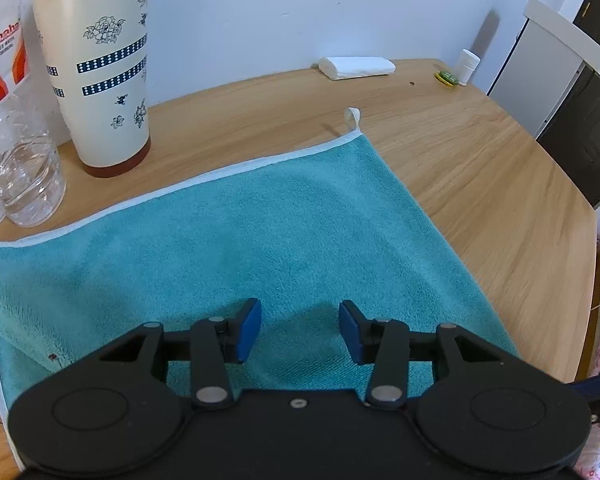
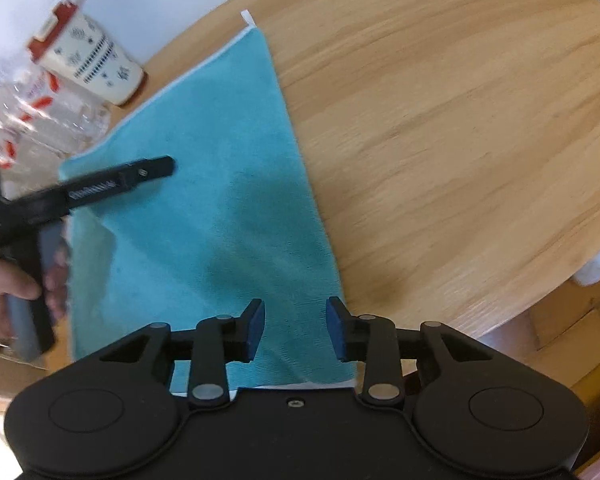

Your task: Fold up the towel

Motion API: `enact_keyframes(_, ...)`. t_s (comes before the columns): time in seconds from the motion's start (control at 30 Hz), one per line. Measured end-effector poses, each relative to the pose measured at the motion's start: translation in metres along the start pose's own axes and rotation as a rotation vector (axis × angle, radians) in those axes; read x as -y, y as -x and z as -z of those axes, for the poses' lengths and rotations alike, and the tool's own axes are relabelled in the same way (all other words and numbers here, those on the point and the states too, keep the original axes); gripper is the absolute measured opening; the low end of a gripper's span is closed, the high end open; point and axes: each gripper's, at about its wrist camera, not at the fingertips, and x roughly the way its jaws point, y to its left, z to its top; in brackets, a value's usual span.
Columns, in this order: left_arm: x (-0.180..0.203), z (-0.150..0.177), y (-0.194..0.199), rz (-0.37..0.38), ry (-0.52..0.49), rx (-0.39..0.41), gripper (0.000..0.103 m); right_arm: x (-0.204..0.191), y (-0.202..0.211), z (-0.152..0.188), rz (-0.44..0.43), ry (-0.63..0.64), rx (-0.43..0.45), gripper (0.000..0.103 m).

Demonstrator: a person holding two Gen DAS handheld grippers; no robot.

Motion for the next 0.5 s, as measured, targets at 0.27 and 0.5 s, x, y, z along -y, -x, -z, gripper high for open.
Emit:
enact_keyframes(0.27, 0.005, 0.002, -0.002, -0.007, -0.036, 0.004, 0.048, -0.011, -0.013, 0.014, 0.218, 0.178, 0.008, 0.036)
enact_keyframes(0.5, 0.002, 0.002, -0.004, 0.002, -0.027, 0.005, 0.048, -0.008, -0.008, 0.015, 0.274, 0.231, -0.019, 0.036)
